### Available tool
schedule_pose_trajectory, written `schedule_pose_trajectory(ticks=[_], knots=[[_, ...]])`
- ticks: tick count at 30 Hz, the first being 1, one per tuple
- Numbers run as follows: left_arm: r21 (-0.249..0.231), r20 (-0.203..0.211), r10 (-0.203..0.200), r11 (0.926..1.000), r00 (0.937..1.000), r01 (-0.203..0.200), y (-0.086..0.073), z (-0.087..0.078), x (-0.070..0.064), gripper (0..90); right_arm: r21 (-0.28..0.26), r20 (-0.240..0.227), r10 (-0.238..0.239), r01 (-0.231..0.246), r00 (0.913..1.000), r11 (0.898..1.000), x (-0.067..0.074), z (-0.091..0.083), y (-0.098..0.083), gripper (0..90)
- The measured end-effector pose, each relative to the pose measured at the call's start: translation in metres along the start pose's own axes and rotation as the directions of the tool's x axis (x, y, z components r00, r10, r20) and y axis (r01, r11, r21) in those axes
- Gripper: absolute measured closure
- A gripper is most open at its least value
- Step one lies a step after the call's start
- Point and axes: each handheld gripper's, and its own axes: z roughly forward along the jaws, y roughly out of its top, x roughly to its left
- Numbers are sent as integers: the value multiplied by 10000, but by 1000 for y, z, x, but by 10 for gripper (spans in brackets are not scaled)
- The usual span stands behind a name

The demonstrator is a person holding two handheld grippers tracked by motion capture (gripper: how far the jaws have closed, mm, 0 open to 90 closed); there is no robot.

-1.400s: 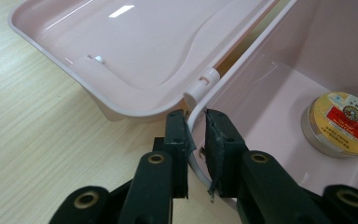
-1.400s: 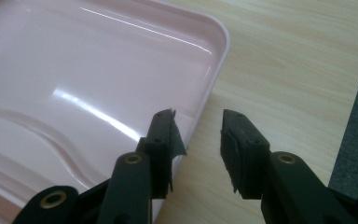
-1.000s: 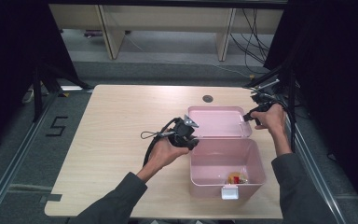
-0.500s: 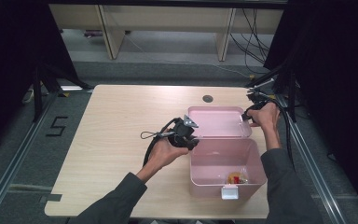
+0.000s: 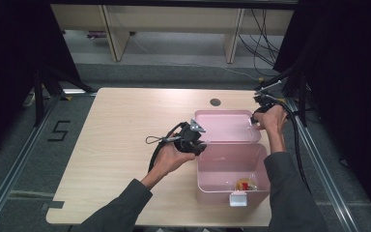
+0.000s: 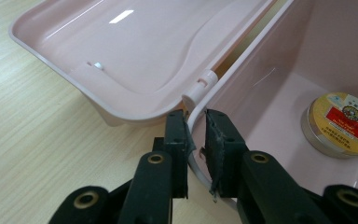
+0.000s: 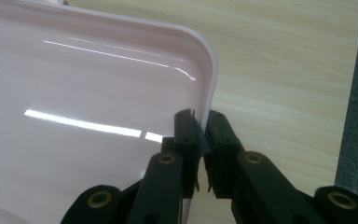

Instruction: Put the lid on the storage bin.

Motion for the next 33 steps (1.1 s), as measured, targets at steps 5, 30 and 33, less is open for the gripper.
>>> schedule_pose_trajectory(ticks=[5, 30, 33], knots=[[-80, -63, -33, 10000, 10000, 32, 0, 1, -1, 787, -310, -44, 77, -78, 10000, 9995, 0, -6, -1, 855], [-370, -7, -479, 9982, 9989, 479, -4, 1, -3, 785, -3111, -422, -589, 429, 9974, 9494, -6, -62, -22, 873], [-498, -56, -468, 9977, 9989, 465, -4, 1, -4, 785, -3369, -547, -576, 359, 9968, 9409, -3, -70, -27, 874]])
